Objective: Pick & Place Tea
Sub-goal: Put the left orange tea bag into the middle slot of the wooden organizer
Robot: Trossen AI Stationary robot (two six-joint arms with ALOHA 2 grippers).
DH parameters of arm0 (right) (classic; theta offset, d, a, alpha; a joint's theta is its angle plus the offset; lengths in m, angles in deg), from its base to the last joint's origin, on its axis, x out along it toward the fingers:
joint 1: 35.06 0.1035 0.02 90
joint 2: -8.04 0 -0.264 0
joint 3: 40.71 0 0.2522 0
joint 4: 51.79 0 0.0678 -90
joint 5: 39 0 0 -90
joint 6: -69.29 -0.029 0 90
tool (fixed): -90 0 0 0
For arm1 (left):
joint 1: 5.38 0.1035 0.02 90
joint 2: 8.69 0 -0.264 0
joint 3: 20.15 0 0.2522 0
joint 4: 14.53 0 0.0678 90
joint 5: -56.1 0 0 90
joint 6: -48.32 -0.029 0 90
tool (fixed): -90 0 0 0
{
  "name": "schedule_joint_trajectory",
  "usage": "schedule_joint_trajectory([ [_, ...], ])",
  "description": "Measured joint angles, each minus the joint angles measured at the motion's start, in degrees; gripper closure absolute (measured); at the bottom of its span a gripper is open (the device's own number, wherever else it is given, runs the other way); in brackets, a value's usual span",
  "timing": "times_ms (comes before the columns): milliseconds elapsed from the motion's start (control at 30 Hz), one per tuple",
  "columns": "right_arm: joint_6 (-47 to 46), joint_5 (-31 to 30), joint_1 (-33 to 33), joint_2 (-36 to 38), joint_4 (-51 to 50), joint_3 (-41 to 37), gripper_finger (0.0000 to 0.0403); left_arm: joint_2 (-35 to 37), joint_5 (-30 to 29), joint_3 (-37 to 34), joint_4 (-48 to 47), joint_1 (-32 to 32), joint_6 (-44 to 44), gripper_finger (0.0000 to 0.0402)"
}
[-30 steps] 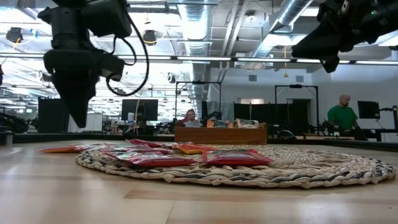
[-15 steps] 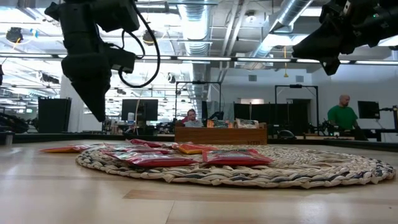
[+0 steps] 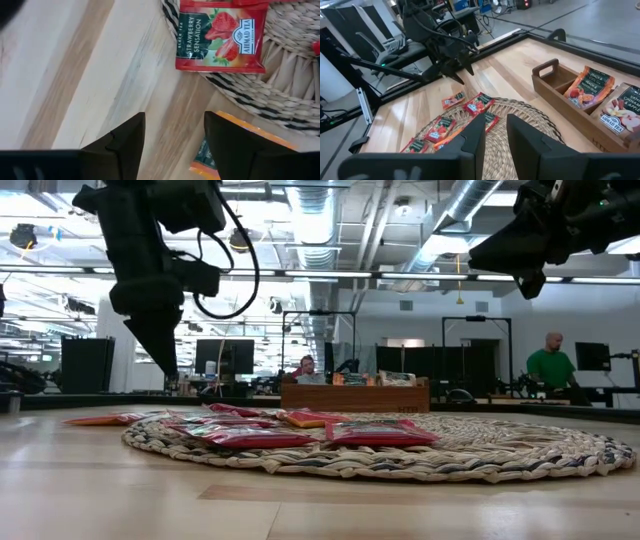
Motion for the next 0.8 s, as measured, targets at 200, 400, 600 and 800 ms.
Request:
schedule_joint_trajectory([
  [200, 0.0, 0.0, 0.0, 0.0, 0.9, 0.0, 0.0333, -3.0, 3.4, 0.0, 3.0, 0.0, 0.1, 0.0188],
  [400, 0.0, 0.2, 0.0, 0.0, 1.2, 0.1, 0.0333, -5.1, 10.7, 0.0, 1.9, -0.4, 0.3, 0.0183],
  [600, 0.3, 0.2, 0.0, 0.0, 1.4, 0.1, 0.0333, -5.2, 10.7, 0.0, 1.2, -0.4, -5.0, 0.0183],
  [800, 0.4, 0.9, 0.0, 0.0, 1.6, 0.1, 0.0333, -6.7, 12.2, 0.0, 0.4, -0.4, -7.8, 0.0183],
])
